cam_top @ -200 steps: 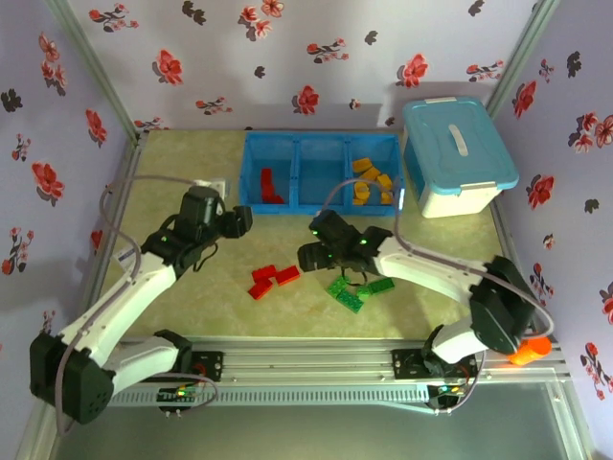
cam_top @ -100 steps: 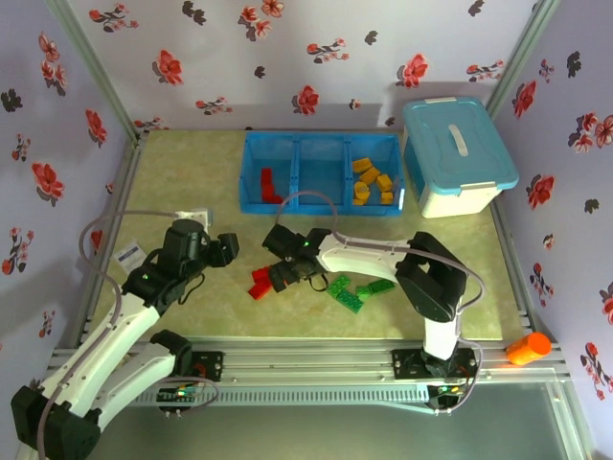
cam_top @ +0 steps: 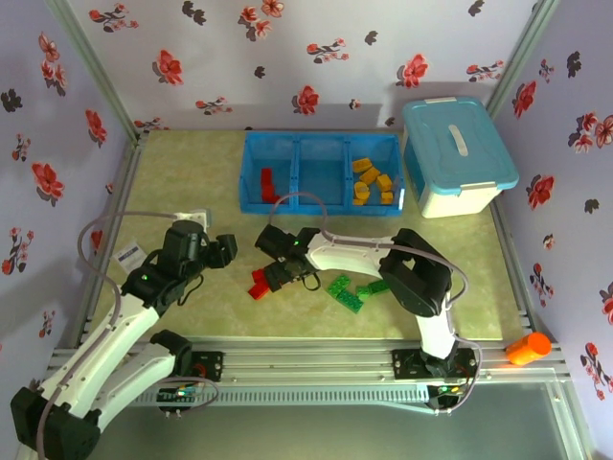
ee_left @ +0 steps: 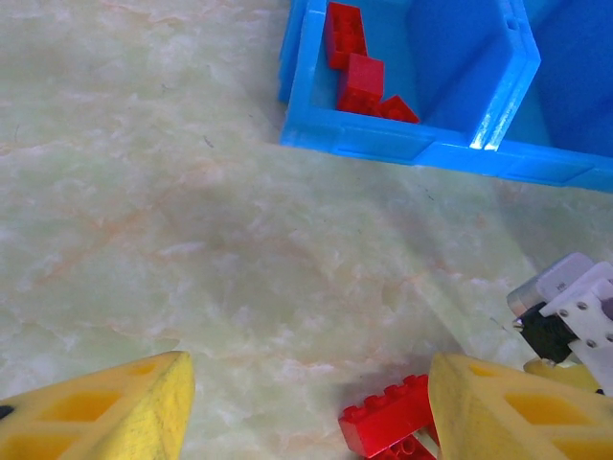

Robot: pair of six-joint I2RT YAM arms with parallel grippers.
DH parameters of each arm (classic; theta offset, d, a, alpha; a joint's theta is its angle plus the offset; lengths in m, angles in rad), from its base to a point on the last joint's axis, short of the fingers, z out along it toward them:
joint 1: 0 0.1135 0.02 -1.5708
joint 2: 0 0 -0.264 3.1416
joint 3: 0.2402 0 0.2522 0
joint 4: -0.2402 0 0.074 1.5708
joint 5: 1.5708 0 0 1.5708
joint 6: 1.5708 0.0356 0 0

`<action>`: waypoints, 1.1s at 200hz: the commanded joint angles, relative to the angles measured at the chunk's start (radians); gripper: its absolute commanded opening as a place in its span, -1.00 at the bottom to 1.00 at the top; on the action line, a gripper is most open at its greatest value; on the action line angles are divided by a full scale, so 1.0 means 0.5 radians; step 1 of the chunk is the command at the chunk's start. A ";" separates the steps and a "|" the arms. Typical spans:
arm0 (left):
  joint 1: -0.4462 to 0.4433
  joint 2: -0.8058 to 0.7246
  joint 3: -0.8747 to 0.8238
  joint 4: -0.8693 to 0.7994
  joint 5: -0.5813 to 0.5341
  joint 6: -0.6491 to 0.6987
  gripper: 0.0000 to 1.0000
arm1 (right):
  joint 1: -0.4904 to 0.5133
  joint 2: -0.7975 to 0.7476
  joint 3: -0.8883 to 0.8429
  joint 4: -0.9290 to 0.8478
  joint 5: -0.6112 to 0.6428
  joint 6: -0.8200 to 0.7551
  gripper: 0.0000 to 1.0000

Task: Sort the legos into containers by color
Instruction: Pick up the lego from the center of the table, then place the lego in the container.

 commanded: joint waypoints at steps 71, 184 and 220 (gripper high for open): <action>-0.010 -0.034 0.008 -0.067 -0.070 -0.005 0.31 | 0.017 -0.002 0.083 -0.100 0.027 0.018 0.28; -0.132 -0.207 -0.040 -0.253 -0.103 -0.213 0.28 | -0.319 0.151 1.019 -0.465 0.159 -0.308 0.29; -0.234 -0.253 -0.054 -0.351 -0.196 -0.286 0.27 | -0.477 0.502 1.593 -0.594 0.079 -0.303 0.28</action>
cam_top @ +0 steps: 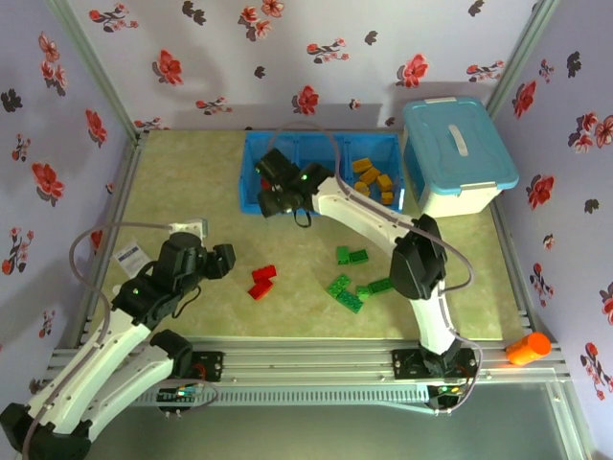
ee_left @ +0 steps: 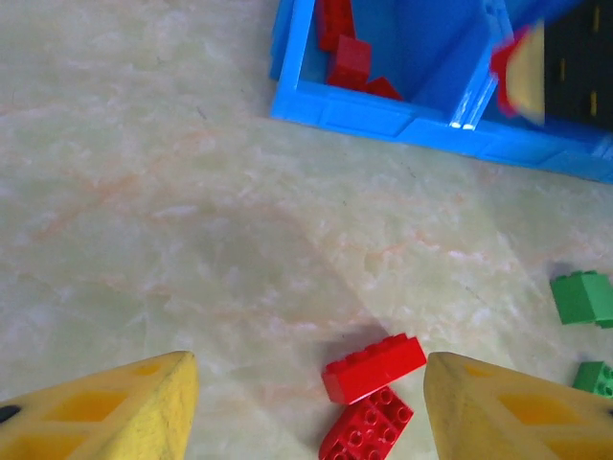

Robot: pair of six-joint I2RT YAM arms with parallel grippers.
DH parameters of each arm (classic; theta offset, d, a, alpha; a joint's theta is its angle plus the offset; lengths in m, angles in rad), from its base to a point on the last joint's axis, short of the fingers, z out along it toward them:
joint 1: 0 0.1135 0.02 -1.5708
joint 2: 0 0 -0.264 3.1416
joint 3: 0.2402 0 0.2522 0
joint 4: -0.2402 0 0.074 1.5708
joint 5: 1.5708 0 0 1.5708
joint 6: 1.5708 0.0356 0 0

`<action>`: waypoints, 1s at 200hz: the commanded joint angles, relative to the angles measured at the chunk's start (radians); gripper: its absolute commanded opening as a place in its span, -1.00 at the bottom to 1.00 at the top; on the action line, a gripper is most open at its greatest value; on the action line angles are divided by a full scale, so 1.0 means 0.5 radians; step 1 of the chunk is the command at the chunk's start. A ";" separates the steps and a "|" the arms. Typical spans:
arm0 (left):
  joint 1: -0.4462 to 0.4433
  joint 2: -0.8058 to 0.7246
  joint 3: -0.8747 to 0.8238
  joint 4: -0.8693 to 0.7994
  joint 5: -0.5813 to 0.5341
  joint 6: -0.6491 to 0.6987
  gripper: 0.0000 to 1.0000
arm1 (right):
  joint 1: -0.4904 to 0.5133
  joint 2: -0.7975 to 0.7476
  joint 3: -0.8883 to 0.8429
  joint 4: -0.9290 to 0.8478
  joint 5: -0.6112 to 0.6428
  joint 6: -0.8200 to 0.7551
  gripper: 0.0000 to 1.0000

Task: Sort the legos into containers by color
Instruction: Place the lego in the container.

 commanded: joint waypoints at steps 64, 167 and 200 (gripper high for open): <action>-0.241 -0.069 -0.065 -0.176 -0.214 -0.203 0.27 | -0.228 0.701 1.090 -0.345 -0.073 -0.038 0.33; -0.440 0.284 -0.052 -0.108 -0.199 -0.224 0.31 | -0.227 0.353 0.807 -0.225 -0.149 -0.047 0.89; -0.522 0.493 -0.065 -0.032 -0.173 -0.247 0.32 | -0.208 -0.072 0.170 0.099 -0.165 -0.018 0.88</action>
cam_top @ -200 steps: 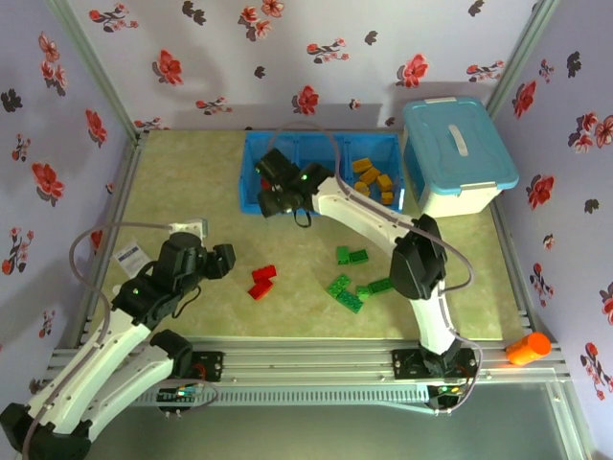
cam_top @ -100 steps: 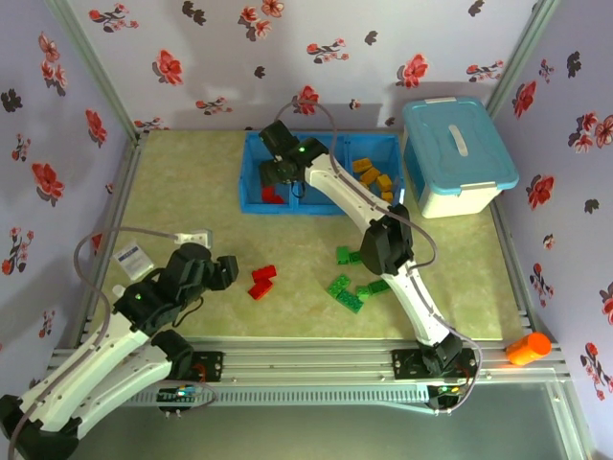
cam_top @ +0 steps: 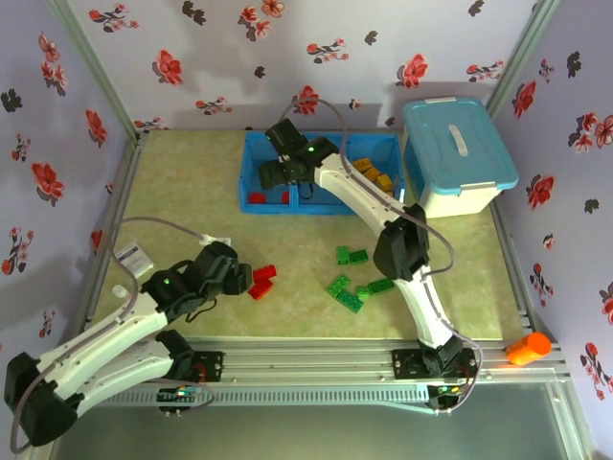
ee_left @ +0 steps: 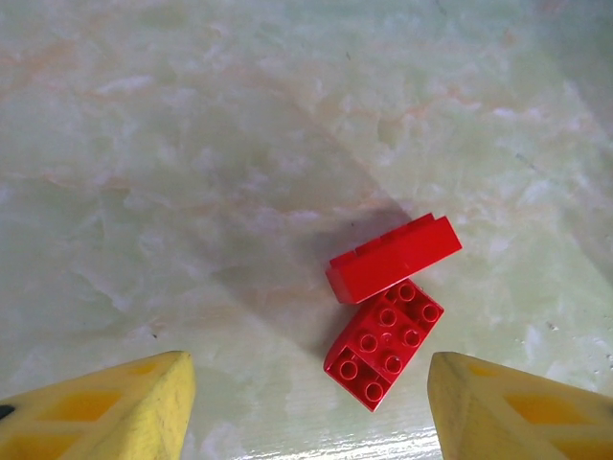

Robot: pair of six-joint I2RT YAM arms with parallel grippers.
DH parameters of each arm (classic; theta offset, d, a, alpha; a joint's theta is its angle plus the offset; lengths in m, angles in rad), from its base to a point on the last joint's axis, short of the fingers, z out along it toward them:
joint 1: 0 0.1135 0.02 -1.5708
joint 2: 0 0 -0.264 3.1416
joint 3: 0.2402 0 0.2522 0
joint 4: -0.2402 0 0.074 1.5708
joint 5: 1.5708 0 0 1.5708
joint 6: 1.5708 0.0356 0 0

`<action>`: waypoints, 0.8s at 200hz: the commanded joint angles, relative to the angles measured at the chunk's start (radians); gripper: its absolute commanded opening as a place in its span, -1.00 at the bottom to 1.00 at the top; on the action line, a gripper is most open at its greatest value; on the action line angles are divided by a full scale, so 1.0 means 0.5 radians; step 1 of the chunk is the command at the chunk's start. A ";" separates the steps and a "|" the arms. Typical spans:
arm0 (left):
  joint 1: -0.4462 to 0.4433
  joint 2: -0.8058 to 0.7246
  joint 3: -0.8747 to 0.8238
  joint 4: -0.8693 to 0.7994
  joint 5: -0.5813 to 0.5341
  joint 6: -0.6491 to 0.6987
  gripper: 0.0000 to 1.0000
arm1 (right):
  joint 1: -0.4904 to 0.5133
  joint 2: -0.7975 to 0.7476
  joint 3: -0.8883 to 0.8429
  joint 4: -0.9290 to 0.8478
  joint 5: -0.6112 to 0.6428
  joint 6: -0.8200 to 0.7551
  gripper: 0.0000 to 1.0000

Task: Sort the legos into containers by color
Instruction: Place the lego in the container, then move the lego to the center of the table.

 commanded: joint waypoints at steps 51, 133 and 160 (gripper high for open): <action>-0.096 0.439 -0.025 0.213 0.115 -0.076 0.35 | 0.028 -0.944 -1.206 0.614 -0.014 0.077 0.89; -0.136 0.892 0.043 0.295 0.162 -0.003 0.35 | 0.027 -1.310 -1.937 0.911 -0.008 0.272 0.89; -0.139 1.006 0.059 0.372 0.213 -0.011 0.34 | 0.028 -1.326 -2.016 0.934 -0.018 0.304 0.89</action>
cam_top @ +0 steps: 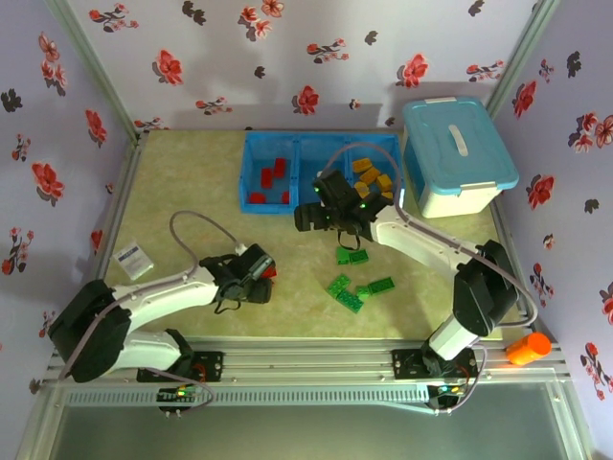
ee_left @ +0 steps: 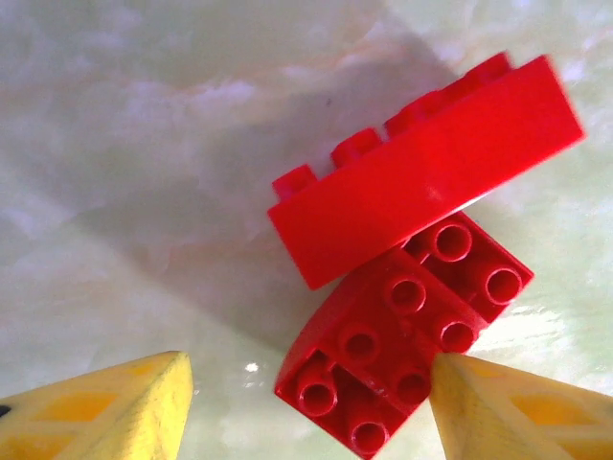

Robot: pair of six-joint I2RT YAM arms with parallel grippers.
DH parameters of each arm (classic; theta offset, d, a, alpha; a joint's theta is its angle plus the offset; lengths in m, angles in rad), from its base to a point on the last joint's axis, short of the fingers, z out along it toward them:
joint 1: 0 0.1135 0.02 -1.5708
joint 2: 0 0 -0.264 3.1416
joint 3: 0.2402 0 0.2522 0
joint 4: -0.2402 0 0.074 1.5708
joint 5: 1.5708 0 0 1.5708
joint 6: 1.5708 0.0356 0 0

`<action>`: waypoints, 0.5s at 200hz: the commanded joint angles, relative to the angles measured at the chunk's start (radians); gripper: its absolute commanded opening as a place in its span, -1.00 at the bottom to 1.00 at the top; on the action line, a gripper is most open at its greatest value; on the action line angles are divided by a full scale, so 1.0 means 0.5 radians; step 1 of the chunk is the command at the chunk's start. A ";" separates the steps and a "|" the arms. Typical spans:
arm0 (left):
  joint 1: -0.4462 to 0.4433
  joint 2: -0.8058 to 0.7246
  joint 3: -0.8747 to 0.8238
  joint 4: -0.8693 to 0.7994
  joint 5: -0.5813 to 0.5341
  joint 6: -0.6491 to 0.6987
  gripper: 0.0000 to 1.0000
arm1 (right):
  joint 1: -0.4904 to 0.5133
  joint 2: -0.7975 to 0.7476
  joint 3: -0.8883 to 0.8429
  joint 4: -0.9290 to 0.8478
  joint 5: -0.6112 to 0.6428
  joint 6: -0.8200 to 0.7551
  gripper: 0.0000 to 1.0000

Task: Sort the legos into containers by color
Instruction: Move the lego to the center of the table.

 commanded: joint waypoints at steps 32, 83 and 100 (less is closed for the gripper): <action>-0.024 0.163 0.045 0.164 0.059 0.033 0.32 | 0.005 -0.131 -0.145 0.159 0.004 0.111 0.88; -0.037 0.245 0.090 0.223 0.133 0.018 0.23 | 0.007 -0.180 -0.225 0.176 0.016 0.137 0.88; -0.037 0.245 0.069 0.319 0.188 -0.018 0.22 | 0.008 -0.190 -0.248 0.192 0.016 0.149 0.88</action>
